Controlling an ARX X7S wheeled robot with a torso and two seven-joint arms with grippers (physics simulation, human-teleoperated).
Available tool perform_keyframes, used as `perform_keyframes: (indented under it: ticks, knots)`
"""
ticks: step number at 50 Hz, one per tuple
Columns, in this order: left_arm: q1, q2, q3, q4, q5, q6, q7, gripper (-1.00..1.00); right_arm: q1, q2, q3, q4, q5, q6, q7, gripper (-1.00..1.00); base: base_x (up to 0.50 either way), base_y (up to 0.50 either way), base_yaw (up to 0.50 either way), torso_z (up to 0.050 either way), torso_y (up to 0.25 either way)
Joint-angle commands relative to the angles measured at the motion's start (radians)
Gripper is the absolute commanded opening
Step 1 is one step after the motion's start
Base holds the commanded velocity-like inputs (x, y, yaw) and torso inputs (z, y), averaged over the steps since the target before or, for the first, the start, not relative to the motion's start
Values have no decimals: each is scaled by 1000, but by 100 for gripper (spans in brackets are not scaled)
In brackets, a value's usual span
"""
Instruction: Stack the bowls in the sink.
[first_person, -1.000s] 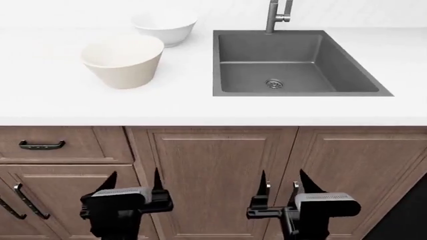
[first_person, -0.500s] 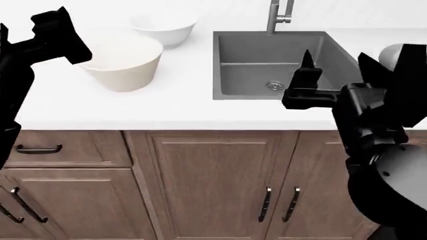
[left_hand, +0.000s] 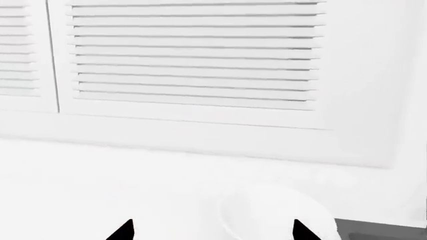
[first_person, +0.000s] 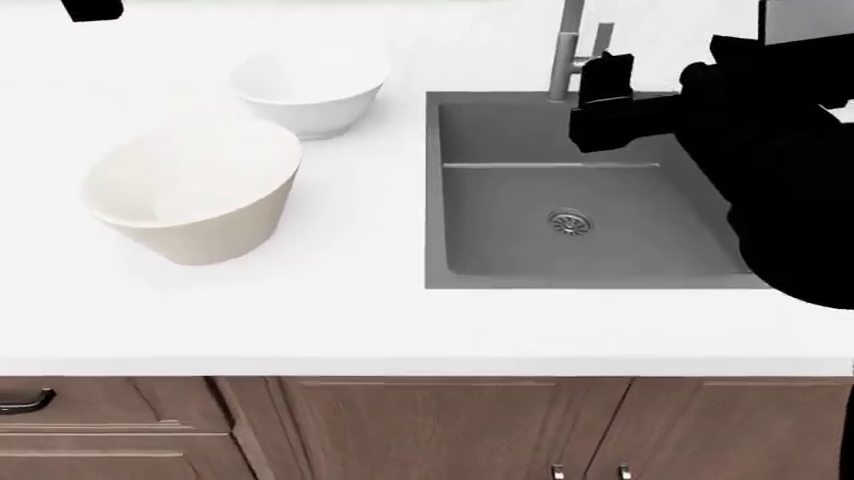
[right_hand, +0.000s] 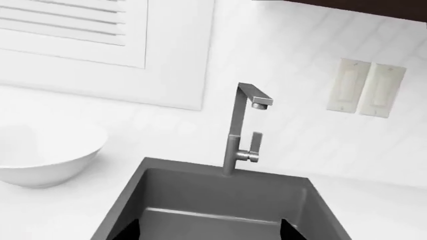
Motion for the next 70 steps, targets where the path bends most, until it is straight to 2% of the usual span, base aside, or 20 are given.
perform_keyframes:
  ticks: [1,56,70]
  knots:
    - [-50,-28,24,-42,-10,-30,5,100,42,-1,-38,48,18,15,-8,100,500,0,0,0,0]
    - [-77,-50,34,-57,-66,-30,-18,100,-10,18,-66,44,33,-42,-21,100,500,0,0,0,1]
    - [-74,-65,30,-53,-81,-30,-26,100,-32,-90,-84,126,133,-45,-15,100,47,0,0,0,0]
